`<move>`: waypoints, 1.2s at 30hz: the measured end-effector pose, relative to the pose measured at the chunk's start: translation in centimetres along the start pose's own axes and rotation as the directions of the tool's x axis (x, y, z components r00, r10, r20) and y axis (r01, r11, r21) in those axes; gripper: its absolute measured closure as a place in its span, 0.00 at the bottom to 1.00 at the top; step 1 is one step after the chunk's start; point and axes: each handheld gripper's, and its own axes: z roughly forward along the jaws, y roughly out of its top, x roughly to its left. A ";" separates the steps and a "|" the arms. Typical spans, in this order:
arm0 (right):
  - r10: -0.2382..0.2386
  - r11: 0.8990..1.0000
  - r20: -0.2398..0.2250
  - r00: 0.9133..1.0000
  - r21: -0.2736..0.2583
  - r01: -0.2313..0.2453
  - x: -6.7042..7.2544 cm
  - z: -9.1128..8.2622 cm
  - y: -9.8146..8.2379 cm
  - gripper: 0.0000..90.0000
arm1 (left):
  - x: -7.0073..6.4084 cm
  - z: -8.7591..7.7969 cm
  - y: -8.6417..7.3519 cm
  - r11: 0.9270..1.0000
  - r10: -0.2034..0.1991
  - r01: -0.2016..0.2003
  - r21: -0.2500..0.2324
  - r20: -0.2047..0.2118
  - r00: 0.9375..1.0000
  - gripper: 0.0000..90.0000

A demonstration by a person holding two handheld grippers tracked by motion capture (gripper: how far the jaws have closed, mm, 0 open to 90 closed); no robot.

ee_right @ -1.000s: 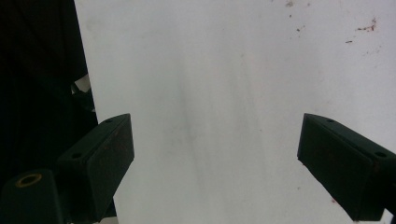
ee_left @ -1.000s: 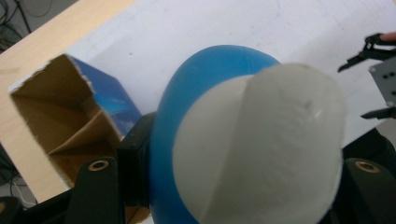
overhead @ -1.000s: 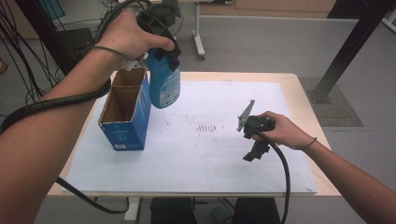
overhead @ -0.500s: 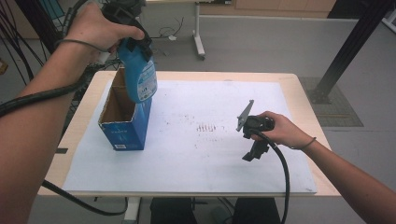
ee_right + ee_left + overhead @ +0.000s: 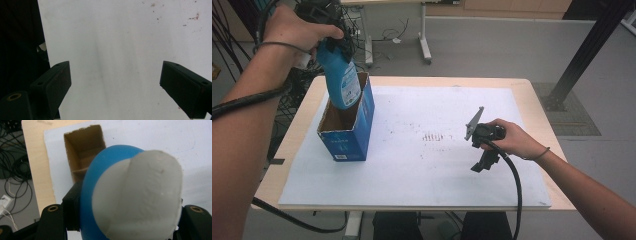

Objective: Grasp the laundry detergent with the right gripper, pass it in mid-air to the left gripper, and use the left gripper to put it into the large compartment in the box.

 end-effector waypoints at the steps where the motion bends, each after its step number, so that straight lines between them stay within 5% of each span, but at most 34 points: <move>1: 0.000 1.000 0.000 1.000 -0.004 0.000 0.0 0.0 0.0 0.11 | 0.2 0.1 0.0 1.000 -0.008 0.008 0.001 -0.003 1.000 0.40; 36: 0.004 1.000 -0.001 1.000 -0.007 -0.004 -0.1 0.6 0.0 0.11 | 4.0 5.7 -1.5 0.988 -0.116 0.115 0.098 0.005 0.993 0.40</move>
